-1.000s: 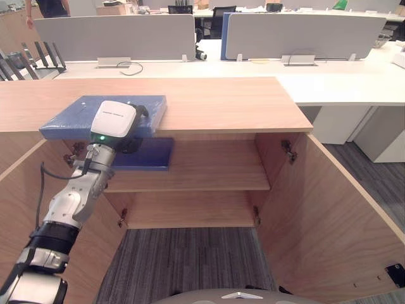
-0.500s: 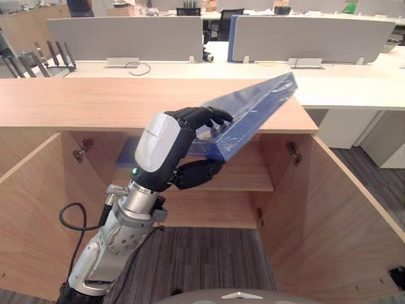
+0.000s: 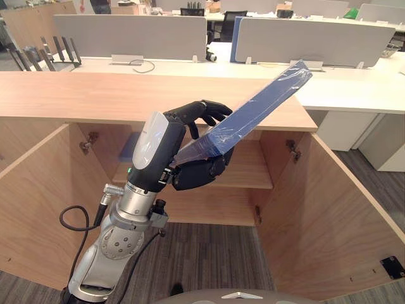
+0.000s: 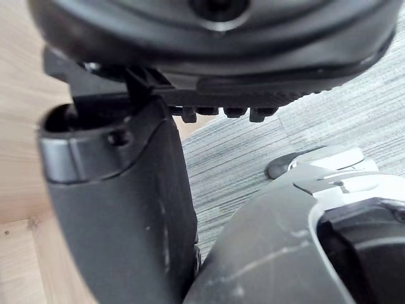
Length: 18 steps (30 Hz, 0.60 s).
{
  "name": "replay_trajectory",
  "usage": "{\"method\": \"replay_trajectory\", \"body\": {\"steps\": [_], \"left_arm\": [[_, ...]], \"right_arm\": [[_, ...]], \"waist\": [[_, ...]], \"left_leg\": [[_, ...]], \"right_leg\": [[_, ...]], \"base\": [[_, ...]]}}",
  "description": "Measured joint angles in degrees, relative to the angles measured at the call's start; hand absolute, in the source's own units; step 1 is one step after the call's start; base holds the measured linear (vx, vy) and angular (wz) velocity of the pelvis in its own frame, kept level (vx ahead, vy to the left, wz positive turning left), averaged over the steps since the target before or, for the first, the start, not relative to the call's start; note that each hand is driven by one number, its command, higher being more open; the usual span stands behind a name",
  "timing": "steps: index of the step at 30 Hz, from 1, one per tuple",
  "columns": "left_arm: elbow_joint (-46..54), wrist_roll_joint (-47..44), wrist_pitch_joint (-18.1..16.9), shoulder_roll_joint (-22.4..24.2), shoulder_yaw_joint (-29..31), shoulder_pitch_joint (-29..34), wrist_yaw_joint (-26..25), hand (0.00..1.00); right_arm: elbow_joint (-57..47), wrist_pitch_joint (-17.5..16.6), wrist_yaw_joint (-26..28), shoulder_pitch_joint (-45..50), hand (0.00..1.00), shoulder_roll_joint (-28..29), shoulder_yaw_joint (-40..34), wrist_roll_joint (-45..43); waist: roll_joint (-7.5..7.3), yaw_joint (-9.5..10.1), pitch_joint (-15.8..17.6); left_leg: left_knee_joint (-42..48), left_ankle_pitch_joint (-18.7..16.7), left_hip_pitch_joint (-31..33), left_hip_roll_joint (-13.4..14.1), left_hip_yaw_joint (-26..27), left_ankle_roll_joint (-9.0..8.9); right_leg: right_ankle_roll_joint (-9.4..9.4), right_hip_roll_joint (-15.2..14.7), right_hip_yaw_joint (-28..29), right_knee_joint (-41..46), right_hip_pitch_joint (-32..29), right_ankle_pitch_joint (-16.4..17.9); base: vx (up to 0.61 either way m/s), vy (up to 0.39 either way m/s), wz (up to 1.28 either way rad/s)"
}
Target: Walk over to the cabinet, pick up the folder, carry it to the office cabinet, place the folder inside the office cabinet, then close the office cabinet door
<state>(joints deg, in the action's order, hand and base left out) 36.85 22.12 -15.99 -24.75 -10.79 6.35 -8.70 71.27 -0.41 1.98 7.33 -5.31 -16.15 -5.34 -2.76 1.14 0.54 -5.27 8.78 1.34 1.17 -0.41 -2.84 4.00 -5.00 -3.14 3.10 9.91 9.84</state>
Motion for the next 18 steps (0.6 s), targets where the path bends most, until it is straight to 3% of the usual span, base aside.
{"method": "replay_trajectory", "body": {"steps": [3,10,18], "left_arm": [[0.1,-0.2,0.0,0.0,0.0,0.0,-0.2,0.0],[0.1,-5.6,0.3,0.9,0.1,0.6,0.3,0.0],[-3.0,-36.2,3.0,5.5,-0.2,3.5,8.5,0.0]], "right_arm": [[0.6,0.0,0.0,-0.4,1.0,0.3,0.0,0.0],[0.5,0.0,0.2,-0.7,1.0,0.0,1.0,0.0],[0.2,0.0,0.1,-1.2,1.0,-0.8,5.5,-0.7]], "waist": [[-0.64,0.01,-0.1],[-0.41,0.02,-0.1],[-0.21,0.13,-0.1]], "left_leg": [[0.0,0.0,0.1,-0.2,0.0,0.01],[0.0,0.1,0.1,-0.4,0.1,0.09],[0.0,0.1,0.1,-0.5,0.1,0.17]], "right_leg": [[0.02,-0.1,0.0,-0.2,0.0,-0.1],[0.02,-0.4,0.0,-0.2,0.1,-0.1],[0.06,-0.5,0.1,-0.2,0.0,-0.1]], "base": [[0.0,0.0,0.0],[0.0,0.0,0.0],[0.0,0.0,0.0]]}}
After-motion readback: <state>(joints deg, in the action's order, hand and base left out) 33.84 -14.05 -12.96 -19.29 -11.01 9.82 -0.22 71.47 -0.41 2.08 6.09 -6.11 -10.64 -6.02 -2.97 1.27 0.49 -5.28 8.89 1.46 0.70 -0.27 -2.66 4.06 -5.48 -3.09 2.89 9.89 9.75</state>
